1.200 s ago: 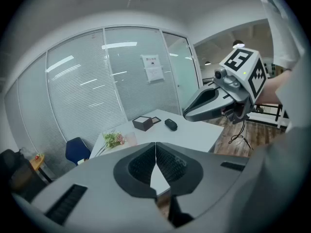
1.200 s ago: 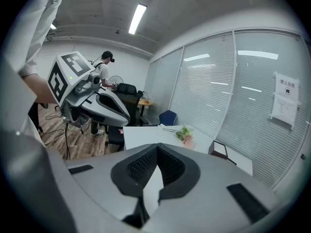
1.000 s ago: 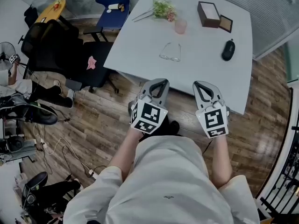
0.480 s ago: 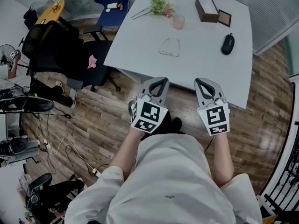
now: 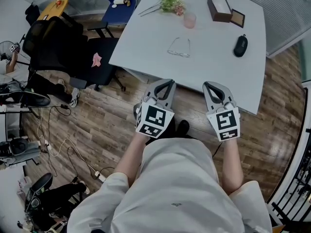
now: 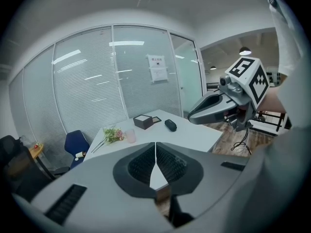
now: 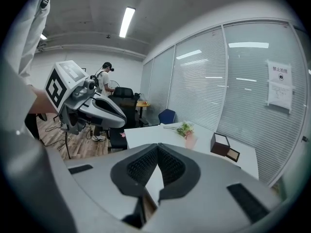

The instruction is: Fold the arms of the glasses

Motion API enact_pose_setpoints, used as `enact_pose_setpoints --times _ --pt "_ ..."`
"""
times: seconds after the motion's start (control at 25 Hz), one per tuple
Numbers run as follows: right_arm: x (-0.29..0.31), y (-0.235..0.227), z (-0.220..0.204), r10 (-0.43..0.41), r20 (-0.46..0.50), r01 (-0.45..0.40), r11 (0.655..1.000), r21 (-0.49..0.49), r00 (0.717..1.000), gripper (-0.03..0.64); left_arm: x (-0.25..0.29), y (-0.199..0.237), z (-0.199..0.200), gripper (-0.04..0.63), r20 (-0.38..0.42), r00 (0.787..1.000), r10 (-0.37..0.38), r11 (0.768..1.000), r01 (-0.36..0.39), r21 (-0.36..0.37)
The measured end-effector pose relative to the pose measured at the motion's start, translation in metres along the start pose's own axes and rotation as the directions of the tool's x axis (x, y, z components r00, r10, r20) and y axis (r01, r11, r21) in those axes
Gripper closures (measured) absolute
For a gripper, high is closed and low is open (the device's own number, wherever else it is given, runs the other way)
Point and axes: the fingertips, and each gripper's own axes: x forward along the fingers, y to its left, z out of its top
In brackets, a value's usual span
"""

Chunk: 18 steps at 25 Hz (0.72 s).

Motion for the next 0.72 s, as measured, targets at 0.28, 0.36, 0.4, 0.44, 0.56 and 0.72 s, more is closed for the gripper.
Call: enact_pose_setpoints --times 0.28,0.36,0.4,0.44,0.56,0.72 --pt "0.013 -0.001 0.002 -0.006 -0.010 0.006 1.000 0.029 1.000 0.574 0.004 0.015 -0.005 0.574 -0.005 1.000 -0.004 1.000 0.004 0.008" --pt "0.018 -0.002 0.000 -0.008 -0.020 0.009 0.999 0.044 1.000 0.556 0.005 0.019 -0.007 0.572 -0.008 1.000 -0.007 1.000 0.007 0.003" --pt "0.021 -0.004 -0.002 -0.011 -0.026 0.012 0.999 0.052 1.000 0.545 0.007 0.021 -0.009 0.572 -0.013 1.000 -0.011 1.000 0.011 0.005" --pt "0.023 -0.005 -0.002 -0.014 -0.031 0.016 0.998 0.061 0.999 0.533 0.009 0.024 -0.011 0.572 -0.020 1.000 -0.016 1.000 0.016 0.007" --pt "0.032 -0.010 -0.002 -0.019 -0.042 0.022 0.996 0.082 0.999 0.501 0.015 0.033 -0.017 0.493 -0.042 0.999 -0.027 1.000 0.027 0.008" --pt "0.048 -0.018 0.000 -0.025 -0.058 0.030 0.996 0.088 0.998 0.489 0.025 0.051 -0.020 0.471 -0.051 0.998 -0.033 0.999 0.033 -0.001"
